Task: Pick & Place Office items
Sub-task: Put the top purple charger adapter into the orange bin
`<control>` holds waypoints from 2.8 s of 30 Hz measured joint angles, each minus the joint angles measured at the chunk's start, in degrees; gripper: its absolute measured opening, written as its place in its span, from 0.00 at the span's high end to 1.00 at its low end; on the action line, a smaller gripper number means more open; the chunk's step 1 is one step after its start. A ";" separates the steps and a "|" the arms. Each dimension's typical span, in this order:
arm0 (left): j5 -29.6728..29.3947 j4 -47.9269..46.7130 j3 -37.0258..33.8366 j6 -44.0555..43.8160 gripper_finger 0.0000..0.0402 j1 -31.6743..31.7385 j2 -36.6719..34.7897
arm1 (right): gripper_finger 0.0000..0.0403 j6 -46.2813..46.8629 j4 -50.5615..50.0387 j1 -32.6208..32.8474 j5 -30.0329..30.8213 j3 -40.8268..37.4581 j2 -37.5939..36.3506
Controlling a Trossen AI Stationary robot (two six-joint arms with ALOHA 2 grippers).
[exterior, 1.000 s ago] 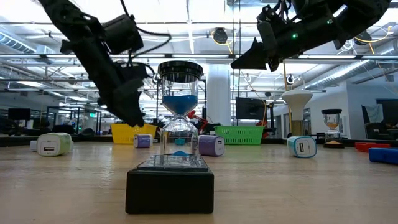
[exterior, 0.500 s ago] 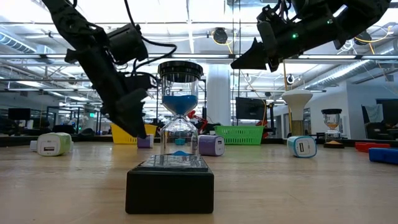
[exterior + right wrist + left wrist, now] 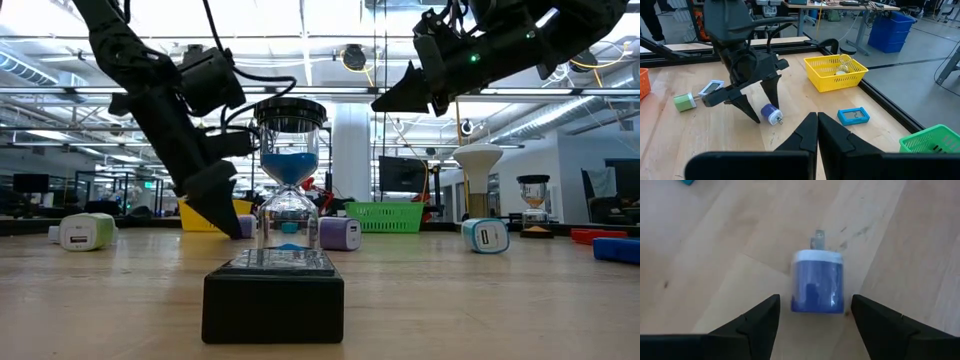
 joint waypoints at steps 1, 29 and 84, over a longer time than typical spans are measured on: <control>-0.30 0.16 0.00 0.29 0.41 -0.33 0.02 | 0.99 -0.01 0.05 0.00 0.00 0.00 0.00; -1.78 4.25 -0.15 -11.84 0.39 -2.24 -0.74 | 0.99 -0.01 -0.02 0.00 0.00 0.00 0.00; 12.65 54.58 -12.93 4.25 0.67 -9.04 5.73 | 0.56 -17.39 4.55 9.74 -0.89 2.47 13.27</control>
